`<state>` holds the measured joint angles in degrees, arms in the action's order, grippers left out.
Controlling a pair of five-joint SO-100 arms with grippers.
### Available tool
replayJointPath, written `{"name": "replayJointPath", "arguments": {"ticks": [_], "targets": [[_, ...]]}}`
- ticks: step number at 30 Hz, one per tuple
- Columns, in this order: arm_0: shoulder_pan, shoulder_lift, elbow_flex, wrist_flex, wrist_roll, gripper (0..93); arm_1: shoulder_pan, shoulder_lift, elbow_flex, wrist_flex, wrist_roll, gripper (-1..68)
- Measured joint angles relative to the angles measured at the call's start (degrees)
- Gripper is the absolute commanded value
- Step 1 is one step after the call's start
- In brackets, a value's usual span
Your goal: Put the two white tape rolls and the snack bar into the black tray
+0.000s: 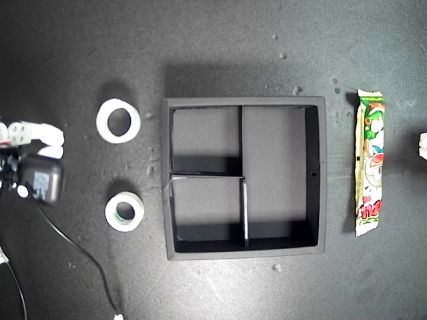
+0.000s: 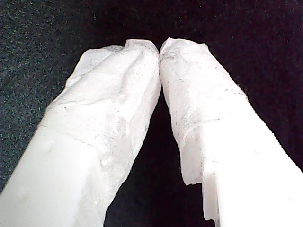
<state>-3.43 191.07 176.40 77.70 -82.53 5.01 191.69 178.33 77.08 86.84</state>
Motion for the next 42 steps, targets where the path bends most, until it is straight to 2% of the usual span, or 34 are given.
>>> {"name": "replayJointPath", "arguments": {"ticks": [10,19,23,27,30,34,39,42], "targets": [[0.00,0.00,0.00,0.00,-1.58,0.1,1.85,0.00,0.00,-0.09,0.00,-0.3],[1.93,0.00,0.00,-5.80,0.53,0.0,3.52,-0.18,0.00,-10.02,0.00,-0.3],[2.90,0.00,0.00,-11.51,5.27,0.0,5.01,-0.18,0.00,-11.87,0.00,-0.3],[2.81,0.00,0.00,-13.27,6.24,2.0,4.57,-0.26,0.00,-12.04,0.00,-0.3],[2.72,0.00,0.00,-14.15,6.50,0.2,5.36,-0.26,0.00,-12.13,0.00,-0.3],[1.76,0.00,0.00,-17.67,8.53,0.0,5.01,-0.26,0.00,-15.56,0.00,-0.3],[2.90,0.00,0.00,-32.43,17.14,4.0,4.92,-0.26,0.00,-18.19,-11.69,-0.3],[4.22,0.00,-1.67,-33.40,21.18,6.1,4.66,-0.26,0.00,-18.28,-15.21,-0.2]]}}
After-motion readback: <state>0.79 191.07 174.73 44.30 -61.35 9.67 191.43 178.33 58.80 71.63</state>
